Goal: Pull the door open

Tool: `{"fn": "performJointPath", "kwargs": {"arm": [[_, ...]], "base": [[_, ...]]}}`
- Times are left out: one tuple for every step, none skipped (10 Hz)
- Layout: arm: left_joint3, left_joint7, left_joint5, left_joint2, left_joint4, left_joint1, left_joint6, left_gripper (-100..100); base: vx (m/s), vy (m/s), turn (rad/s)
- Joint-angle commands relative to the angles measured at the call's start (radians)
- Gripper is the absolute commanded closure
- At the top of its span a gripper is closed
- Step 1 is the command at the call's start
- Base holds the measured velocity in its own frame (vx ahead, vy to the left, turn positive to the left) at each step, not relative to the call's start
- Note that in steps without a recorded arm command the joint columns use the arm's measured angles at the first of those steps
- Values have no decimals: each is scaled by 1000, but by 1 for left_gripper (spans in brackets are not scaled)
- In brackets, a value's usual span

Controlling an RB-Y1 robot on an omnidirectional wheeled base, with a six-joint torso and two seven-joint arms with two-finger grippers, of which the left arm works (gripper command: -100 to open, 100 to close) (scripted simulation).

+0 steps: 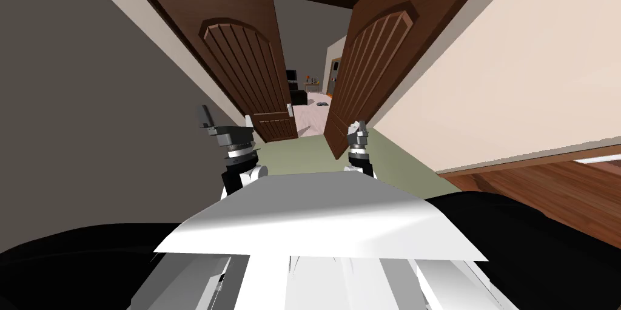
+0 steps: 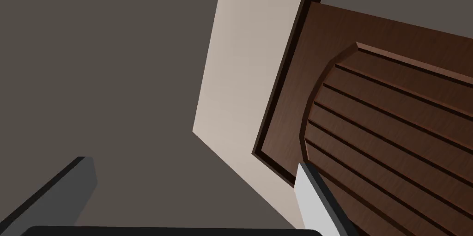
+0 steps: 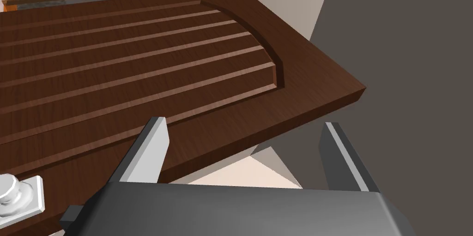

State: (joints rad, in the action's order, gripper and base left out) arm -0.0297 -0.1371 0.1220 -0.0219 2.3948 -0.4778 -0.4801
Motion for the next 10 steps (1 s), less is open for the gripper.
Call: {"fn": "performJointPath", "kwargs": {"arm": [[-4,4,-2,-10,-33,13,6,-100],[-4,4,-2,-10,-33,13,6,-100],[-6,6,-4,-17,-55,22,11,-100],[-8,9,-5,-22,-76,30,15,-100],[-10,11,-7,-27,-97,38,19,-100],[-13,14,-9,-32,-121,47,24,-100],[-16,17,-11,-37,-148,58,29,-100],[-19,20,-13,-42,-174,68,34,-100],[-20,22,-14,-44,-190,74,37,-100],[-22,23,-15,-46,-205,80,40,-100]], "base": [[35,33,-24],[155,-3,5],[173,2,4],[202,2,-9],[180,1,-7],[186,-8,-9],[205,-10,-9],[221,17,-7],[161,6,-7],[101,-7,-4]]}}
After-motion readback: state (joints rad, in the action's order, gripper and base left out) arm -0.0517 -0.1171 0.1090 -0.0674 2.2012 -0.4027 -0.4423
